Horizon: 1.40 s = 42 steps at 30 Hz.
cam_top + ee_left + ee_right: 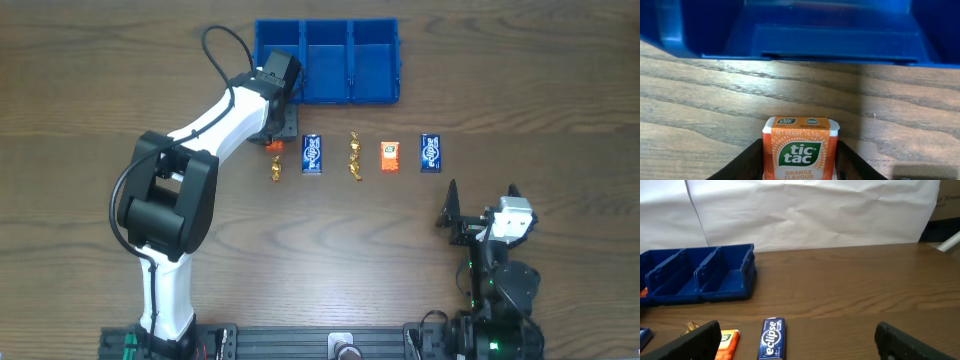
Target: Sort Candies Into Trays
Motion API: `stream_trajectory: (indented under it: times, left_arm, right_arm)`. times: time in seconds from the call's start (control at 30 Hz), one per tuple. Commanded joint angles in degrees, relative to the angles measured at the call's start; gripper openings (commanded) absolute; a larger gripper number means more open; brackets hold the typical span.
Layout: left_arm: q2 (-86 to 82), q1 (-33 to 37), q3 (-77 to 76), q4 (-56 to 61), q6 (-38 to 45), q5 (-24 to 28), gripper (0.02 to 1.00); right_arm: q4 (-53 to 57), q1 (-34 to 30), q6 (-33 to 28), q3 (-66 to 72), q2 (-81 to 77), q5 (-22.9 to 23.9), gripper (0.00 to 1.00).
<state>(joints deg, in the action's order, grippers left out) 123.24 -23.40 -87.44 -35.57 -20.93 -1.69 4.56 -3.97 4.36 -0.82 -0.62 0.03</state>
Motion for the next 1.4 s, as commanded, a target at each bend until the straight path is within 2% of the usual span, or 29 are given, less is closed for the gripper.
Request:
stream_trajectory:
  times: [0.03,0.27,0.43,0.53,0.7,0.87,1.1,1.4]
  left_arm:
    - [0.52,0.13,-0.04,0.09,0.39,0.92,0.395]
    - [0.33,0.13,-0.04,0.04,0.37,1.62,0.316]
    - [-3.50,-0.55,-0.11,-1.07,0.33,2.05,0.303]
    - [-9.09,-1.86,-0.83,-1.70,0.09,-0.76,0.301]
    - [-14.08,-3.21,-9.88,-4.79,0.50,-9.49,0.299]
    - [-10.58,-2.34,-22.27,-5.33,4.17,-12.07,0.314]
    - [0.26,1.11,-32.22,-5.29,4.61,-11.69,0.318]
    - [6.93,3.30,-32.81,-5.53,4.59,-8.72,0.314]
  right_arm:
    - [0.04,-0.33,0.76,0.39,0.46,0.76,0.996]
    - [0.07,-0.33,0.76,0.39,0.46,0.76,0.998]
    - [0.04,-0.33,0.76,0.39,0.46,0.76,0.998]
    - [0.04,-0.33,0.76,0.39,0.46,0.76,0.998]
    - [0.04,-0.33,0.76,0.39,0.46,0.76,0.998]
    - [0.04,-0.33,0.74,0.39,0.46,0.76,0.998]
    - [0.07,-0.33,0.76,0.39,0.46,0.76,0.998]
    - [0.07,-0.33,0.74,0.39,0.46,0.76,0.998]
